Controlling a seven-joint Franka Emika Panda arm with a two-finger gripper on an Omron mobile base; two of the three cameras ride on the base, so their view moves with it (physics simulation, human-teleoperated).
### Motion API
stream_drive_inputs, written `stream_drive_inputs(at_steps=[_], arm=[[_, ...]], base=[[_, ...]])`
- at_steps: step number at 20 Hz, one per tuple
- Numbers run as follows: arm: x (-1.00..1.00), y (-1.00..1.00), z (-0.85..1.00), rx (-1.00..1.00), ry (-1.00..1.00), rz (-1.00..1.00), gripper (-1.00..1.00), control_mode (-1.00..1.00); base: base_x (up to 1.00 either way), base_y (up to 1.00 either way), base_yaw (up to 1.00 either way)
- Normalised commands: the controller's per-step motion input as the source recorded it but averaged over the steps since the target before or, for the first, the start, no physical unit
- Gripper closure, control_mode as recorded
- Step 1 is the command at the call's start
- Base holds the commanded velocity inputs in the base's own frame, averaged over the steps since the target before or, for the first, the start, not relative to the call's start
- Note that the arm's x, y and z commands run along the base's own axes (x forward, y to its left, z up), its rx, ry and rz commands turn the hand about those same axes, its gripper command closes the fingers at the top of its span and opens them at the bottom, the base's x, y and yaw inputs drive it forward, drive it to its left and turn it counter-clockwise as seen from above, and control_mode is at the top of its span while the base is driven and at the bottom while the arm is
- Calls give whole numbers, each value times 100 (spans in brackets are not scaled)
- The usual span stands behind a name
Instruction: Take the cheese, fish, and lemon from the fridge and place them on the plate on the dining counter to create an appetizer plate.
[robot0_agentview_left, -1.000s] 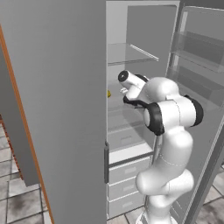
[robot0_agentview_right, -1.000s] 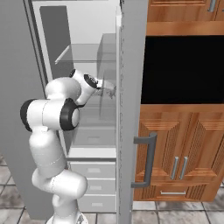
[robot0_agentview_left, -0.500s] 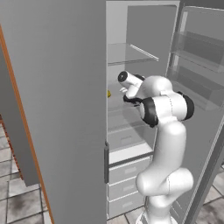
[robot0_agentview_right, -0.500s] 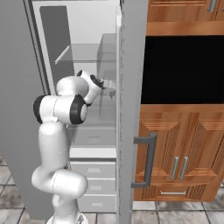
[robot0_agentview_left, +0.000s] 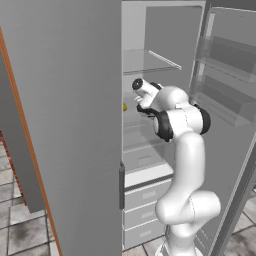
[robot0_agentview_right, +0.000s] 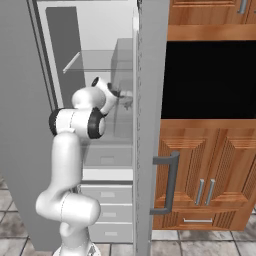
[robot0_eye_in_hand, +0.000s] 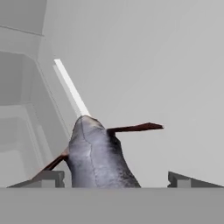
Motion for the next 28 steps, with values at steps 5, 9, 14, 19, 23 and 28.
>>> stream_drive_inputs(at_steps=[5,9,14,19,23,28], arm=[[13,-3,-32,0,8,0,100,-100],[-5,-1,-28,0,5,-1,100,-100],[-56,0,-12,0,-2,-1,100,-100],[-100,0,-1,0,-17,0,100,-100],[-100,0,0,0,-24,0,100,-100],[-100,0,2,-1,-22,0,100,-100]], base=[[0,0,0],[0,0,0],[0,0,0],[0,0,0],[0,0,0],[0,0,0]])
